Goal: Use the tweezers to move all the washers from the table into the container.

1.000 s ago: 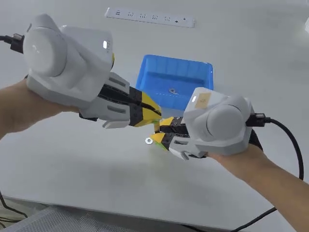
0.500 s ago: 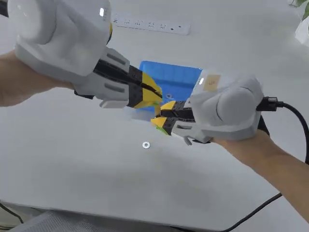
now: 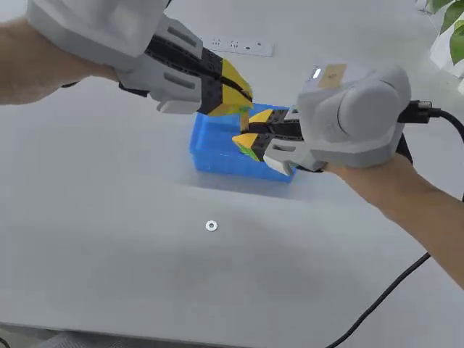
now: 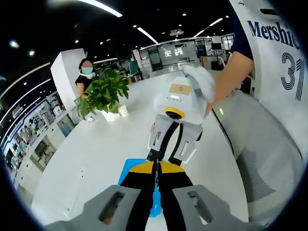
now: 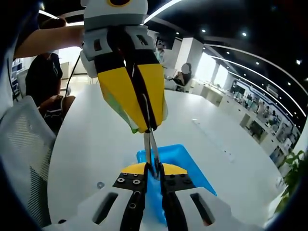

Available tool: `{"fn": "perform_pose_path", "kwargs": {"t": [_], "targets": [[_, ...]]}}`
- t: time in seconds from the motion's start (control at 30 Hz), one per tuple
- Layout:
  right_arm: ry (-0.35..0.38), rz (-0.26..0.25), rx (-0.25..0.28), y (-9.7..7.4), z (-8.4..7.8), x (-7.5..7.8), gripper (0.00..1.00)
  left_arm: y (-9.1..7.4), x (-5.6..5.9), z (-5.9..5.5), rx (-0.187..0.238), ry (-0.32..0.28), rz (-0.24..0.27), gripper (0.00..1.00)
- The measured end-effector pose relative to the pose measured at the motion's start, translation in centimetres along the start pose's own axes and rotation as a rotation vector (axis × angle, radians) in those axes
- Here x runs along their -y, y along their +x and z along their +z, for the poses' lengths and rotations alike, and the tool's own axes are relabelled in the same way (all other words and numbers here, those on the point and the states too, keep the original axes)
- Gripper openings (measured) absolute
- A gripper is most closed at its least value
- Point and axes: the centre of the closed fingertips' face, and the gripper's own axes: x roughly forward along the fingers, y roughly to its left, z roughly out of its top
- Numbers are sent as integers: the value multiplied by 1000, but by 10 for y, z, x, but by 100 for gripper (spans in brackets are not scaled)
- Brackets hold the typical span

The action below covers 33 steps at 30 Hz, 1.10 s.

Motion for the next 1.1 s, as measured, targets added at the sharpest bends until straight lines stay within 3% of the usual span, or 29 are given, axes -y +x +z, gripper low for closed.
{"fn": "perform_pose_path", "kwargs": {"t": [0.13,0.23,0.43,0.63,0.9,1.1], "targets": [[2,-5,-6,6,-4,9,11,5,-9,-4,1,1,-1,5],[19,-21,-15,10,-8,15,11,10,-15,-8,34,-44,25,5],[45,-18,-51,19,-24,13,11,20,-13,-20,44,-82,20,5],[101,-29,-64,25,-33,17,11,26,-20,-29,64,-131,42,5],[167,-44,-88,34,-43,23,11,36,-29,-37,45,-152,63,5],[153,-51,-113,36,-48,23,11,40,-30,-41,49,-173,64,5]]}}
